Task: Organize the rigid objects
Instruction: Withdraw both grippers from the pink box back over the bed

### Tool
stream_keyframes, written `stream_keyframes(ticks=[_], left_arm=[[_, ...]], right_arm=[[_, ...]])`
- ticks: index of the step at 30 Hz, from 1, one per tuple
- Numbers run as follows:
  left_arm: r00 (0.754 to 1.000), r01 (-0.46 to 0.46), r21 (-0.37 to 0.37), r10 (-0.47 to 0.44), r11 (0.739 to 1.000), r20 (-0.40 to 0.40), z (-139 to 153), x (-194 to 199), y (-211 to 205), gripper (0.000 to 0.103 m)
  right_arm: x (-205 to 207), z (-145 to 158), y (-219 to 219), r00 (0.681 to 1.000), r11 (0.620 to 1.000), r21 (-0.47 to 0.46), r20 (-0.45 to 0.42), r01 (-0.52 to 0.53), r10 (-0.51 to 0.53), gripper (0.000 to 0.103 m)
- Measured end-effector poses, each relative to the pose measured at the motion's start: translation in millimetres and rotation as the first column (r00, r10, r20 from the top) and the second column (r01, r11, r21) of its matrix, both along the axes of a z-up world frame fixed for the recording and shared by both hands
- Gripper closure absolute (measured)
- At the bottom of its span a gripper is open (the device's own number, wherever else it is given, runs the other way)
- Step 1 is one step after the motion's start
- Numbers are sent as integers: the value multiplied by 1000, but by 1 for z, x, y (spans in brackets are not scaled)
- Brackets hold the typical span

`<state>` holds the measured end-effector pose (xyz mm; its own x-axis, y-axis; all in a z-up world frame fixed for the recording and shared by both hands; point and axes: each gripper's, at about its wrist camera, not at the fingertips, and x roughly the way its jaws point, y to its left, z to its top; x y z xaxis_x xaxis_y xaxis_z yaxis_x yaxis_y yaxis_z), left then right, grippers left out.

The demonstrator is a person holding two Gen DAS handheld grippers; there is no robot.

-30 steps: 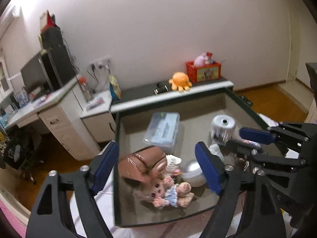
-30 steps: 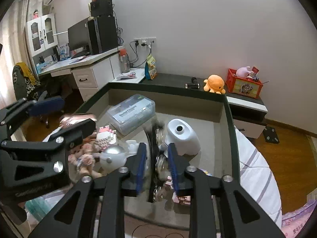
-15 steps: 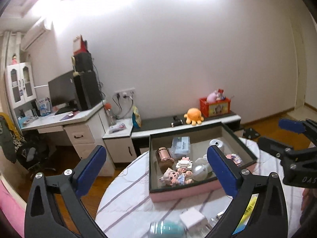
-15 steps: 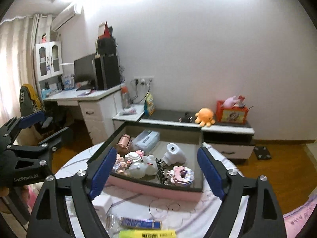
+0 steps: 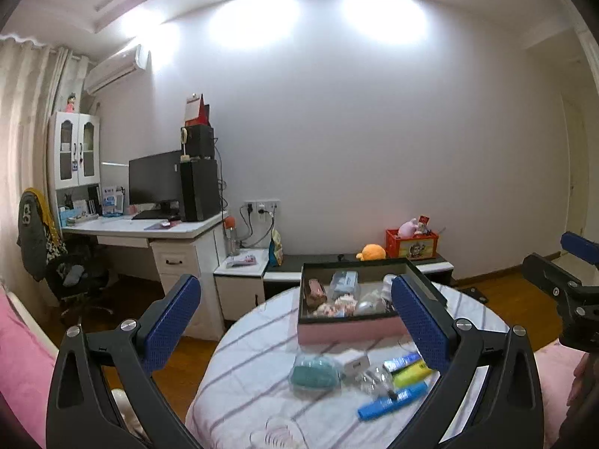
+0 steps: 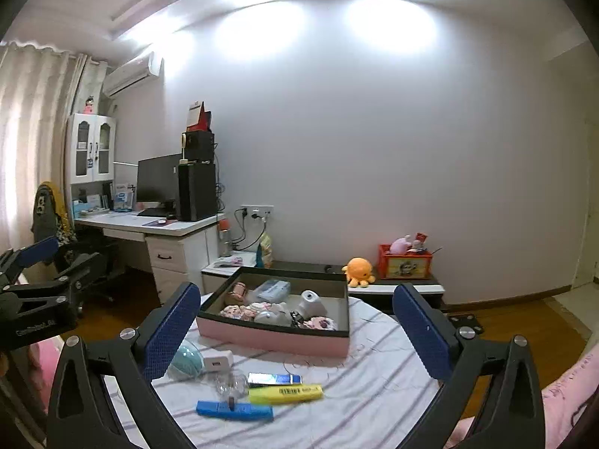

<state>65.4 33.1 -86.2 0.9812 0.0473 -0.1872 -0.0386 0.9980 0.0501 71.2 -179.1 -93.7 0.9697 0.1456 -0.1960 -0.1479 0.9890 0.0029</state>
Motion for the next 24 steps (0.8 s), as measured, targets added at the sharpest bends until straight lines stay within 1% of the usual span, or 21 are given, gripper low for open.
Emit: stream_keyframes(ticks=[2,8,14,18,20,24], left_arm=[[1000,5,6,-5,1000,-7,-1,-6,-1,0],[1000,7,2,-7,1000,-6,-1,-20,0,0],[1000,3,7,-3,1000,-26,-4,-19,1,0],[997,-6,12,7,1000,-75,-16,-9,8,0],[993,-14,12,15,1000,-117,-27,0,13,0],[978,-21,5,22,1000,-210,-53,21,23,0]], right_arm=[[-9,-1,0,1000,1000,-8,-2,23,-23,0],[-22,-2,-4,999,999,4,-7,32,-32,0],[-28,-5,-10,999,999,5,-22,41,-40,0],[-25,-16,-12,997,999,3,-58,49,-49,0],[-19,-24,-13,995,999,2,-88,51,-51,0],[3,-52,-13,981,999,-2,-189,53,-52,0]])
